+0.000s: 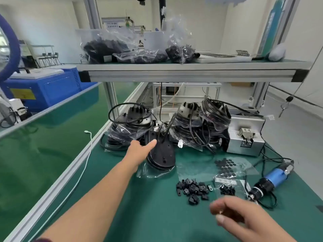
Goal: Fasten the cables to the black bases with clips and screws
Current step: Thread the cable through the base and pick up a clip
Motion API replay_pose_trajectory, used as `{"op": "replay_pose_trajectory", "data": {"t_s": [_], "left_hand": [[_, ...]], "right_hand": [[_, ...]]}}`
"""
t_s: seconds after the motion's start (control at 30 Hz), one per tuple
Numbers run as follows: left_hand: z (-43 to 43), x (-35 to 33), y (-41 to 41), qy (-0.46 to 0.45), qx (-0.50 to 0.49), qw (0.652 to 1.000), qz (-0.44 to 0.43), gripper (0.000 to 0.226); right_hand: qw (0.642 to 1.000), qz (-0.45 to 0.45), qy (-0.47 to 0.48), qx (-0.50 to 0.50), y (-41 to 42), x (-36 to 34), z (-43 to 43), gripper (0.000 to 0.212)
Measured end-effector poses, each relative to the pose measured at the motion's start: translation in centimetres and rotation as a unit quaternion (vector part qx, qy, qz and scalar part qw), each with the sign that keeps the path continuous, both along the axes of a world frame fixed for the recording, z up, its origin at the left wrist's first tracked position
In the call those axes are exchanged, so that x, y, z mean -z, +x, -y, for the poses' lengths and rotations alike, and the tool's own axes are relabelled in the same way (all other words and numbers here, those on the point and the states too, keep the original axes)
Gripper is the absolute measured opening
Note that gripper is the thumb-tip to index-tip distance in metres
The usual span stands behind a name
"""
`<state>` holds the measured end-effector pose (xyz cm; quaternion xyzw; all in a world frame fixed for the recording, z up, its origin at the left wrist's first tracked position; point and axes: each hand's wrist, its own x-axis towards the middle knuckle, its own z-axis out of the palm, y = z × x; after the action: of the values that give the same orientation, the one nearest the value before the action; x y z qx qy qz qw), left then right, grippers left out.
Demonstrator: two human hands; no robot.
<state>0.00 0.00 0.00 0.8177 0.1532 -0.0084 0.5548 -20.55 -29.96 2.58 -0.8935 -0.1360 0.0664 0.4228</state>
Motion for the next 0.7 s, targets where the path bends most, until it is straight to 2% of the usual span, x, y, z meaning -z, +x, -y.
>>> {"op": "replay_pose_trajectory", "data": {"t_s": [0.07, 0.17, 0.27, 0.37, 0.47, 0.6, 0.7], "left_hand": [[0.7, 0.2, 0.4, -0.035, 0.006, 0.999, -0.035, 0.093], [1.4, 1.7, 0.9, -0.121, 0.026, 0.99, -0.062, 0.057], [1.7, 2.6, 0.3, -0.147, 0.018, 0.988, -0.048, 0.034], [1.3, 3.3, -0.9, -0.153, 0.013, 0.988, -0.031, 0.027], [0.9, 3.6, -2.9, -0.173, 0.027, 0.983, -0.047, 0.028], [0.2, 3.9, -5.9, -0.221, 0.03, 0.973, -0.06, 0.04], [-0.3, 3.6, -8.7, -0.229, 0.049, 0.969, -0.079, 0.038]], "right_hand": [[0.998, -0.006, 0.06, 0.021, 1.6, -0.6, -0.5, 0.021], [0.992, 0.029, 0.108, 0.057, 4.6, -0.9, -1.8, 0.028], [0.988, 0.053, 0.12, 0.079, 8.1, -1.1, -3.2, 0.044], [0.989, 0.08, 0.098, 0.071, 11.7, -1.3, -4.7, 0.067], [0.991, 0.089, 0.087, 0.048, 14.4, -1.2, -6.2, 0.077], [0.994, 0.092, 0.05, 0.015, 16.4, -0.4, -8.2, 0.071], [0.995, 0.094, 0.001, -0.014, 16.7, 0.9, -9.5, 0.061]]}}
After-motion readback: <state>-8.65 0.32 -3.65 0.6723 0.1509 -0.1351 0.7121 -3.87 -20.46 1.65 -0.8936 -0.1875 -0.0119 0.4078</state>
